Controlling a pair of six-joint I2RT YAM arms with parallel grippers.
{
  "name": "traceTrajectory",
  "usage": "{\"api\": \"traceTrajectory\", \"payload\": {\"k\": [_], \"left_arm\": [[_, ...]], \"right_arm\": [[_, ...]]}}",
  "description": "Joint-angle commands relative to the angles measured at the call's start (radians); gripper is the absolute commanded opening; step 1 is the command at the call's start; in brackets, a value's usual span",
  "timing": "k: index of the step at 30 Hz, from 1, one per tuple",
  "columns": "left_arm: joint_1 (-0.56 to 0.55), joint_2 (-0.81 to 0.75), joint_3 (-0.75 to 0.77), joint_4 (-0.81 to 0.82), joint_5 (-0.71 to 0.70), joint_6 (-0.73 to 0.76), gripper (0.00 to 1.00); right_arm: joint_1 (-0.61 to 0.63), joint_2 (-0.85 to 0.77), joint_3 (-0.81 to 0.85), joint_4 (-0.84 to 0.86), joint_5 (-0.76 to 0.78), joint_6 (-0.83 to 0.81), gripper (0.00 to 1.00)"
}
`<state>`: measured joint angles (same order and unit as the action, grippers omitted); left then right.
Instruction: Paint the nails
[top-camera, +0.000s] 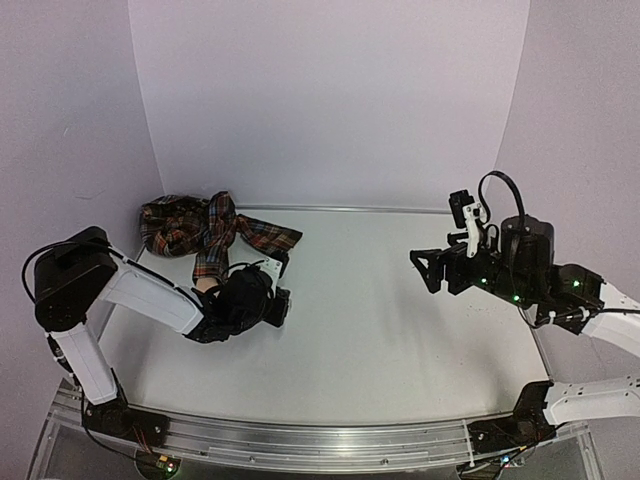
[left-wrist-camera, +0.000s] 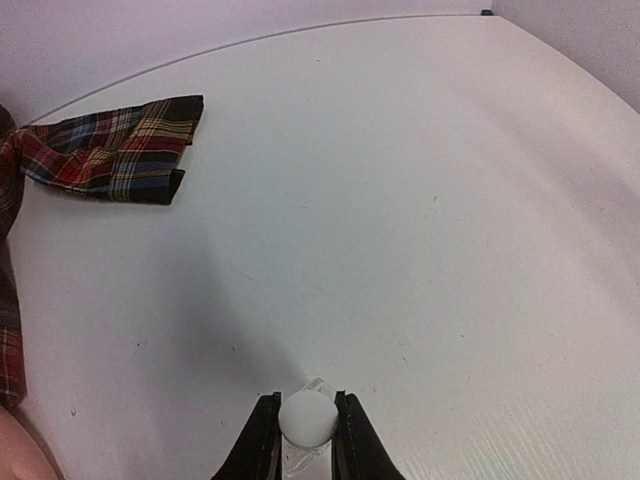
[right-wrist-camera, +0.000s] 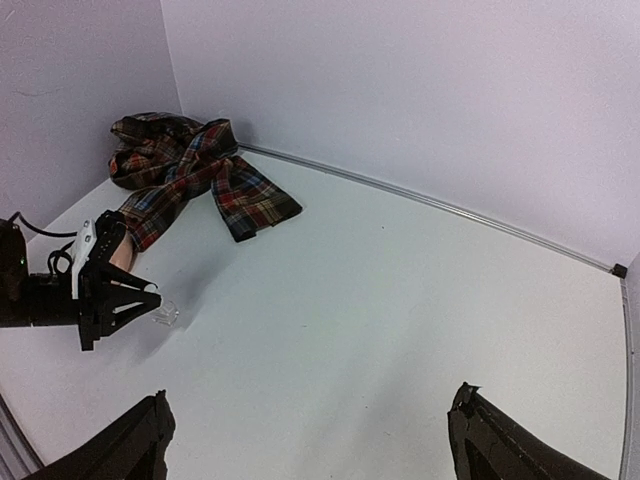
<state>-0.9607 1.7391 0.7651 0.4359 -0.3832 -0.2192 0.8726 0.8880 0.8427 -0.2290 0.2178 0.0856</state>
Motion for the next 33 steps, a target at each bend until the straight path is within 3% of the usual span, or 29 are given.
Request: {"api": "traceTrajectory", "payload": {"k": [1, 17, 20, 28, 33], "left_arm": [[0.003, 0.047, -0.006, 0.209, -0.088, -0.033, 0.0], [0.003, 0.145, 0.007, 0.198, -0.087, -0.106, 0.07], [0.003, 0.13, 0.008, 0.172, -0.101, -0.126, 0.2], [0.019, 0.02, 0.016, 0.032, -0.07, -0.173, 0.73], [0.116, -0.165, -0.014, -0.076, 0.037, -0.244, 0.87]], "right_arm": [[-0.002, -0.019, -0.014, 0.022, 0.037, 0.02, 0.98], [-0.004, -0.026, -0.029, 0.023, 0.04, 0.047, 0.98], [-0.004, -0.018, -0.03, 0.022, 0.081, 0.061, 0.98], [-0.083, 0.049, -0.018, -0.003, 0.165, 0.148, 0.98], [-0.309, 0.066, -0.071, -0.037, 0.068, 0.288, 0.98]]}}
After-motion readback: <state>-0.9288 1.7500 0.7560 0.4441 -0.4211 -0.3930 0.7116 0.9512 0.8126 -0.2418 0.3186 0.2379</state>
